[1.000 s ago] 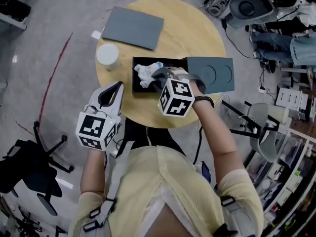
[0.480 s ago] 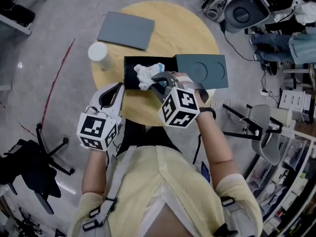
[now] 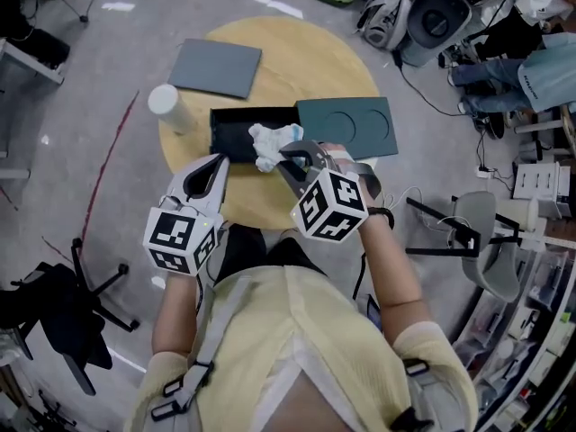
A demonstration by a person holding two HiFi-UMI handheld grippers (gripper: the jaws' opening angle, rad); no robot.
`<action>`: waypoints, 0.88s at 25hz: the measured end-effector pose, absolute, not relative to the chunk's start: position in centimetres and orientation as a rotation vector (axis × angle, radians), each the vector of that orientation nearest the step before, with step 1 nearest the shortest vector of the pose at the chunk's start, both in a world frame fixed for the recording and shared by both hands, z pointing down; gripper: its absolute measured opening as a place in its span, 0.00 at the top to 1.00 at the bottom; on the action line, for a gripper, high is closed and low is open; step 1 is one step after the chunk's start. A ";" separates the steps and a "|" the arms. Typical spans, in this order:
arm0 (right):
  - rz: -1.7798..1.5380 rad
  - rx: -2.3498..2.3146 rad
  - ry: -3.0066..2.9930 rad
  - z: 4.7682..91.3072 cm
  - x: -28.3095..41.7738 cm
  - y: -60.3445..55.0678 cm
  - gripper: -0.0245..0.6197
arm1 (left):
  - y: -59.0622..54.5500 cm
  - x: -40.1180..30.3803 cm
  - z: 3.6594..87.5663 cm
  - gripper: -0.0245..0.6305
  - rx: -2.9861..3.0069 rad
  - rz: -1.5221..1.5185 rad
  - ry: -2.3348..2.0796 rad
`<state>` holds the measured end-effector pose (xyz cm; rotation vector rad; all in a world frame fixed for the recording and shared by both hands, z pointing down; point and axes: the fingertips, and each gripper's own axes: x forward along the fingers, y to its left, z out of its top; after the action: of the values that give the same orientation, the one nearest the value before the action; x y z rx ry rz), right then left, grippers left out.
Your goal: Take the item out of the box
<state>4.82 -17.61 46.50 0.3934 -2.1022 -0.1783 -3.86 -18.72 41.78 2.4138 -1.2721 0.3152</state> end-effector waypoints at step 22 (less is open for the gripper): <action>-0.136 0.597 -2.167 43.1 12.9 -14.5 0.89 | -16.0 0.0 38.4 0.96 2.437 0.293 -1.370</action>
<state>12.95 -14.48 43.11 0.5974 -2.1673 -0.1362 0.00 -15.98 38.40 2.4371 -1.3697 0.2930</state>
